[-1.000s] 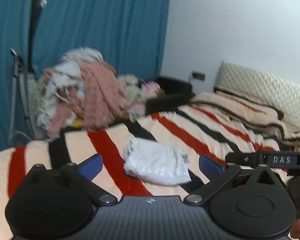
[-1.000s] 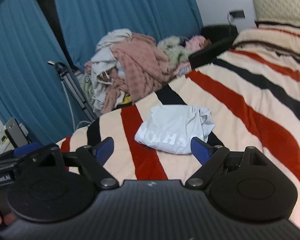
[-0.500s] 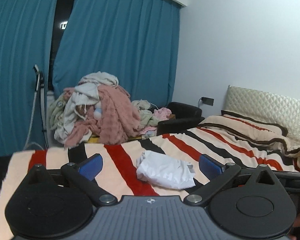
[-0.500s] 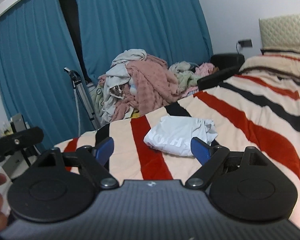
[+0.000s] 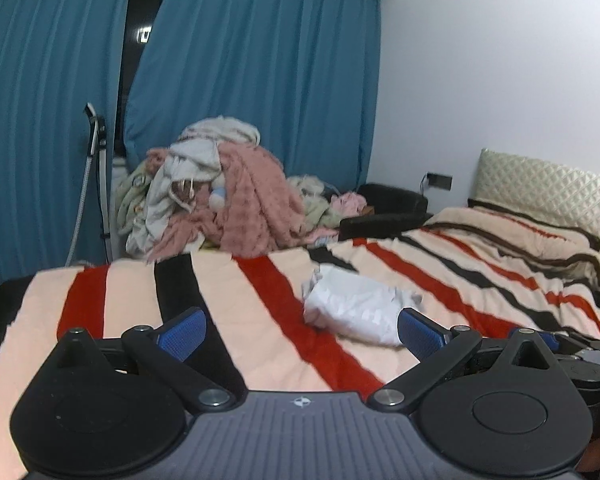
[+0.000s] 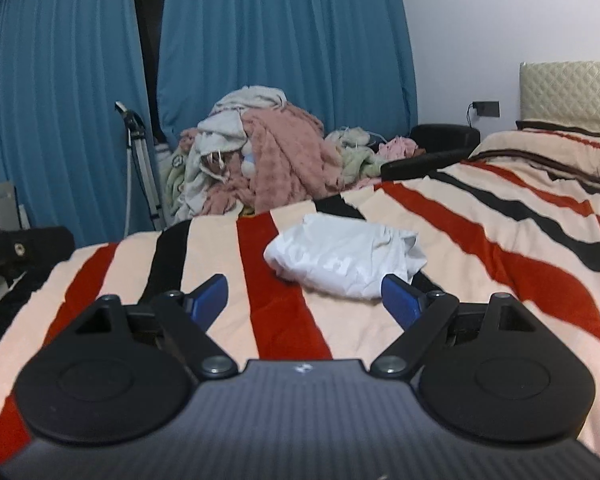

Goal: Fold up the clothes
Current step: 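Release the folded T-shirt and withdraw both grippers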

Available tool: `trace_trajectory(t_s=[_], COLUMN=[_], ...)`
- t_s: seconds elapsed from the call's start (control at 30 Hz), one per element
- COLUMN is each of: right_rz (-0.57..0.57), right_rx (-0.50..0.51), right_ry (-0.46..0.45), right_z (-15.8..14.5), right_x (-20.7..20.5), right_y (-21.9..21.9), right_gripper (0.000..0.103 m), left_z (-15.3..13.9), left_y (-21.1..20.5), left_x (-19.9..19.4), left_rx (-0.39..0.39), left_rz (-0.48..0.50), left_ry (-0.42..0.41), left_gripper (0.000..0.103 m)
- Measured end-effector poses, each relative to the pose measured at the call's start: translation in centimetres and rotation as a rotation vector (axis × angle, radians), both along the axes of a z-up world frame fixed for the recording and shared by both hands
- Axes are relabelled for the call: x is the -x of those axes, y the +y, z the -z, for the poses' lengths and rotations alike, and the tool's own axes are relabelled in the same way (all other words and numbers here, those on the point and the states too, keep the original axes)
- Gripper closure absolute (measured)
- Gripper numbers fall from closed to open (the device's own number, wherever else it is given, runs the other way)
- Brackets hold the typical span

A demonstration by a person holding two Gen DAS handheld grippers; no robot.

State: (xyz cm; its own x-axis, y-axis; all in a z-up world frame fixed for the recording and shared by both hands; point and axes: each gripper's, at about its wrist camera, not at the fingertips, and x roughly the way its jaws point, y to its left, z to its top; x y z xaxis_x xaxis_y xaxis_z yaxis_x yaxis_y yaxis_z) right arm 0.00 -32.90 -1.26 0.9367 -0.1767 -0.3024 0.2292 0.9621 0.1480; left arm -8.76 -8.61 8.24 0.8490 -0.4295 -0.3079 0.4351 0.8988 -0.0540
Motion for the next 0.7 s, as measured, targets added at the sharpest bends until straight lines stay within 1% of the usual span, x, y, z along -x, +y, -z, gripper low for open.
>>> trace_trajectory(t_s=[0.13, 0.27, 0.47, 0.7], right_rz=[0.018, 0.041, 0.054, 0.062], right_rx=[0.002, 0.021, 0.003, -0.014], right_ry=[0.026, 0.022, 0.007, 0.021], right_z=[1.1, 1.7, 1.7, 1.7], right_x=[-0.8, -0.8, -0.3, -0.2], right_y=[0.3, 0.5, 0.2, -0.1], right_gripper=[0.018, 0.018, 0.018, 0.018], left_z=[0.7, 1.3, 2.2, 3.0], left_y=[0.0, 0.1, 0.1, 0.1], left_x=[-0.4, -0.8, -1.3, -1.7], left_rx=[-0.003, -0.005, -0.009, -0.013], left_rz=[-0.007, -0.014, -0.023, -0.025], left_ry=[0.006, 0.012, 0.021, 0.029], left_gripper=[0.0, 0.0, 0.0, 0.0])
